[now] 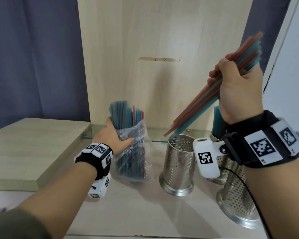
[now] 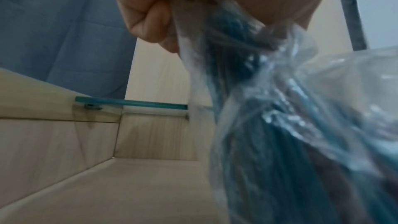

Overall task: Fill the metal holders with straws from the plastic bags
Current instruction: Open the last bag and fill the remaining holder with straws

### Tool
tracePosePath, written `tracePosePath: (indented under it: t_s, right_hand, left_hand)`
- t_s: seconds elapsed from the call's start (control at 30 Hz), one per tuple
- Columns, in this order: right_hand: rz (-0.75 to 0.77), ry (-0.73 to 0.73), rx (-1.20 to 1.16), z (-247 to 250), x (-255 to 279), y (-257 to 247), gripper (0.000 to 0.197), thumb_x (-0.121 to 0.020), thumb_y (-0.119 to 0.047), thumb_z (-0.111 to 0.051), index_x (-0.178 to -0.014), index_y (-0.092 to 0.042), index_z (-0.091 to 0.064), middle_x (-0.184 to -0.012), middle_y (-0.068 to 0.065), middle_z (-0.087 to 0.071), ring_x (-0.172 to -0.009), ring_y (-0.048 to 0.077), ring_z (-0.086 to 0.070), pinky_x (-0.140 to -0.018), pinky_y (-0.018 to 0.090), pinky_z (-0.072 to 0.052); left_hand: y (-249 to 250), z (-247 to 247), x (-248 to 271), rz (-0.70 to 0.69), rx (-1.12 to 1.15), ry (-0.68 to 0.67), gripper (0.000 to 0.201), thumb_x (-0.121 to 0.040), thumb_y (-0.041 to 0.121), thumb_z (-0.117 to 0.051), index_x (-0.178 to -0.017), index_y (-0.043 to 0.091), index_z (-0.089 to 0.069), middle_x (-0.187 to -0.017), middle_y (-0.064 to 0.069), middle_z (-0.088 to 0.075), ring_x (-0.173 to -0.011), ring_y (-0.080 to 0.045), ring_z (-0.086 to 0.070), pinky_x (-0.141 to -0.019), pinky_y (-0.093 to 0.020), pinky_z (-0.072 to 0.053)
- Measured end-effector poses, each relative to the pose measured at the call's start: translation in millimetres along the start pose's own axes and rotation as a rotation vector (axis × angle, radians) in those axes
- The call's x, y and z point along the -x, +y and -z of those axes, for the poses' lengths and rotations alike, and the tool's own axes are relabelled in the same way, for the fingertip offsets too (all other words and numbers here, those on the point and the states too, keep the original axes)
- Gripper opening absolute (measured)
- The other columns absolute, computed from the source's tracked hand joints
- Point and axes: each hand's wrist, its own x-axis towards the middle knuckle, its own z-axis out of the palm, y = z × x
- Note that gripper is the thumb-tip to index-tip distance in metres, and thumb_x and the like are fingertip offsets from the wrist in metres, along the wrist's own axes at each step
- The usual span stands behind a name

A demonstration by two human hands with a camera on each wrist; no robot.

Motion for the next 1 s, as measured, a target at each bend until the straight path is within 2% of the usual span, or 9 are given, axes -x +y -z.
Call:
tracePosePath:
  t_s: [0.17,0.27,0.37,0.5,0.6,0.7,0.8,0.9,1.0]
  right_hand:
    - [0.028,-0.048,0.204,2,-19,4,0.008,-0.085,-0.016,-0.056,-0.092,-0.019,-0.054,-0.077,-0.001,-0.061,-0.067,0.013,-0.064,-0.066,0.032,-0.052]
    - [-0.093,-0.178,0.286,1,-19,29,0.007,-0.086,-0.016,-0.058,-0.091,-0.021,-0.056,-0.075,-0.003,-0.062,-0.067,0.013,-0.064,-0.067,0.033,-0.052]
    - [-0.239,-0.217,0.284,7,-10,65,0.013,-0.091,-0.006,-0.059,-0.088,-0.018,-0.056,-0.069,-0.002,-0.061,-0.065,0.016,-0.061,-0.070,0.037,-0.051]
    - [-0.357,-0.232,0.345,14,7,100,0.018,-0.093,-0.003,-0.058,-0.082,-0.017,-0.056,-0.068,0.001,-0.060,-0.064,0.018,-0.060,-0.068,0.038,-0.051]
    - [-0.429,-0.211,0.354,16,17,119,0.017,-0.094,-0.003,-0.056,-0.084,-0.016,-0.055,-0.069,0.003,-0.057,-0.060,0.016,-0.058,-0.063,0.032,-0.049]
    - [-0.413,-0.219,0.489,20,20,134,0.003,-0.093,-0.011,-0.060,-0.094,-0.010,-0.057,-0.071,0.004,-0.061,-0.063,0.016,-0.062,-0.065,0.034,-0.051]
    - [-0.358,-0.253,0.703,27,21,138,0.018,-0.093,-0.022,-0.063,-0.104,-0.009,-0.058,-0.081,0.000,-0.063,-0.071,0.011,-0.061,-0.072,0.030,-0.048]
    - [-0.365,-0.318,0.865,34,23,135,0.019,-0.093,-0.030,-0.065,-0.102,-0.017,-0.055,-0.082,-0.006,-0.057,-0.073,0.005,-0.055,-0.072,0.027,-0.042]
    - [-0.444,-0.366,0.906,39,28,139,0.024,-0.093,-0.034,-0.064,-0.108,-0.015,-0.061,-0.083,-0.005,-0.061,-0.080,0.015,-0.062,-0.069,0.028,-0.047]
  left_hand:
    - [-5,-18,2,0.057,-0.067,-0.132,0.106,-0.066,0.074,-0.068,-0.143,0.013,-0.027,-0.130,-0.010,-0.056,-0.115,-0.032,-0.057,-0.094,-0.038,-0.049]
    - [-7,-24,10,0.044,-0.074,-0.140,0.101,-0.071,0.073,-0.066,-0.143,0.013,-0.031,-0.135,-0.011,-0.053,-0.122,-0.031,-0.053,-0.098,-0.037,-0.045]
    - [-15,-22,8,0.002,-0.050,-0.134,0.102,-0.064,0.079,-0.066,-0.139,0.017,-0.039,-0.131,-0.009,-0.056,-0.117,-0.029,-0.056,-0.097,-0.038,-0.048]
    - [-24,-6,6,-0.011,-0.296,-0.137,0.104,-0.059,0.092,-0.051,-0.130,0.016,-0.047,-0.120,-0.007,-0.059,-0.108,-0.026,-0.059,-0.088,-0.036,-0.052]
    - [-28,-6,10,-0.006,-0.386,-0.095,0.107,-0.061,0.093,-0.045,-0.131,0.012,-0.048,-0.122,-0.011,-0.057,-0.113,-0.028,-0.054,-0.093,-0.038,-0.049]
    - [-27,-19,15,-0.022,-0.297,-0.045,0.097,-0.068,0.081,-0.057,-0.133,0.011,-0.041,-0.125,-0.012,-0.051,-0.117,-0.030,-0.045,-0.097,-0.039,-0.040]
    - [-23,-30,16,-0.060,-0.098,0.000,0.094,-0.070,0.068,-0.069,-0.136,0.011,-0.035,-0.125,-0.010,-0.050,-0.116,-0.027,-0.042,-0.097,-0.038,-0.039]
    - [-23,-36,14,-0.061,-0.050,0.001,0.102,-0.065,0.075,-0.068,-0.138,0.012,-0.034,-0.126,-0.009,-0.050,-0.117,-0.027,-0.044,-0.097,-0.041,-0.042]
    - [-23,-40,13,-0.058,-0.027,-0.004,0.109,-0.058,0.081,-0.066,-0.138,0.013,-0.035,-0.124,-0.009,-0.051,-0.117,-0.027,-0.045,-0.096,-0.042,-0.045]
